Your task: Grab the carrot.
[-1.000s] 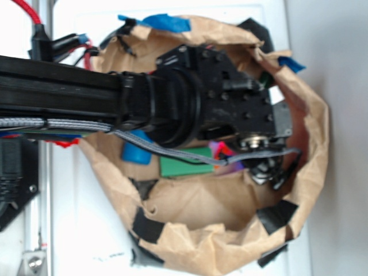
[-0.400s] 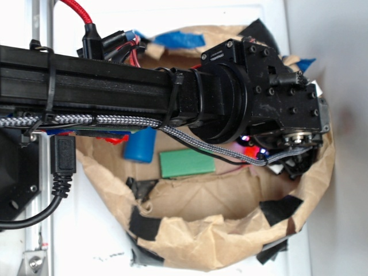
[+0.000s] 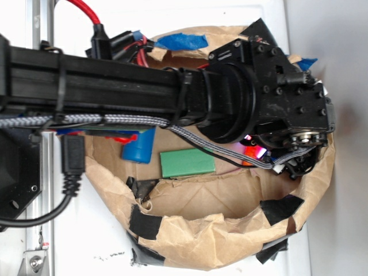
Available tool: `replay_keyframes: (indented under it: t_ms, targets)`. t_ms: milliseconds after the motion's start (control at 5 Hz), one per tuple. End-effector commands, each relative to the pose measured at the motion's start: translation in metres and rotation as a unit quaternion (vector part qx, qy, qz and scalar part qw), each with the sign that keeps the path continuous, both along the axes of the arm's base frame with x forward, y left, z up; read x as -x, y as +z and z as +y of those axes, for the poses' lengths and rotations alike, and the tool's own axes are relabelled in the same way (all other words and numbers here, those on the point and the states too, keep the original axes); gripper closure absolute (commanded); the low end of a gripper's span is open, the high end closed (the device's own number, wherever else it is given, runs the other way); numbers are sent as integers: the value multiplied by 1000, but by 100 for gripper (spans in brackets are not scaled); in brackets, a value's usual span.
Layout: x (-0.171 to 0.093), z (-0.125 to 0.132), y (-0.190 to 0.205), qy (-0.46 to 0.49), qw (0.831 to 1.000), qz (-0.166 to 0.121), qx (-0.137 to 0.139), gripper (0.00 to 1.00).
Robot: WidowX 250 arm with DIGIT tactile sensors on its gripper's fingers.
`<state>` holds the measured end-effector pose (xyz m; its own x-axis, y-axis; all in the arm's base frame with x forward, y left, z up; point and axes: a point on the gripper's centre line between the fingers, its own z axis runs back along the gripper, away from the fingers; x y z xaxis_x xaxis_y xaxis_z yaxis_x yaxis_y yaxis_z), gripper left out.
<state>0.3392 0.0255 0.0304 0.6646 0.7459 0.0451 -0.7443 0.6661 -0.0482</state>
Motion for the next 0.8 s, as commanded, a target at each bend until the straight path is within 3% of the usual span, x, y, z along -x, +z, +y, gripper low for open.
replay_keyframes:
  t_ms: [0, 200, 600]
  targets:
    - [43, 5, 66, -135, 990, -22, 22, 100]
    - [79, 2, 107, -176, 983, -32, 46, 100]
    - [99, 11, 163, -219, 971, -66, 68, 100]
